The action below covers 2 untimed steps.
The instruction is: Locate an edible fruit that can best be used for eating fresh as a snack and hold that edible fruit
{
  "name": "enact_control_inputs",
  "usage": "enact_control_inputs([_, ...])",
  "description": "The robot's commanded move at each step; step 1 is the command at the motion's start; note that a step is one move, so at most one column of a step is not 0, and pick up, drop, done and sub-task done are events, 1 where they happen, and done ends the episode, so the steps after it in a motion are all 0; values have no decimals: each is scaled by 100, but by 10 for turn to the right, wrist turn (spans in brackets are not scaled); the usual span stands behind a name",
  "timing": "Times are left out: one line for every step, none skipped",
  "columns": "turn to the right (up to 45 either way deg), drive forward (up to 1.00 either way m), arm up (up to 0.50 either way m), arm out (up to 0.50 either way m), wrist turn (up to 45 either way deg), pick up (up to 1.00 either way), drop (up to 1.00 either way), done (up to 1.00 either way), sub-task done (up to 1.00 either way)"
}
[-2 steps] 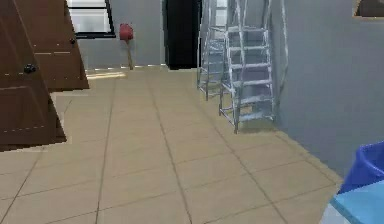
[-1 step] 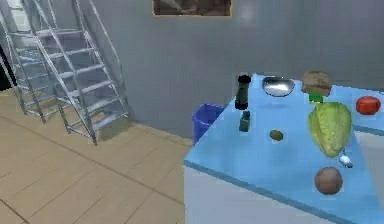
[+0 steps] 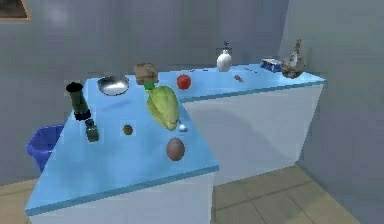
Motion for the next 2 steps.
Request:
enact_control_inputs([300,0,0,0,0,0,0,0,0])
enact_control_inputs([0,50,0,0,0,0,0,0,0])
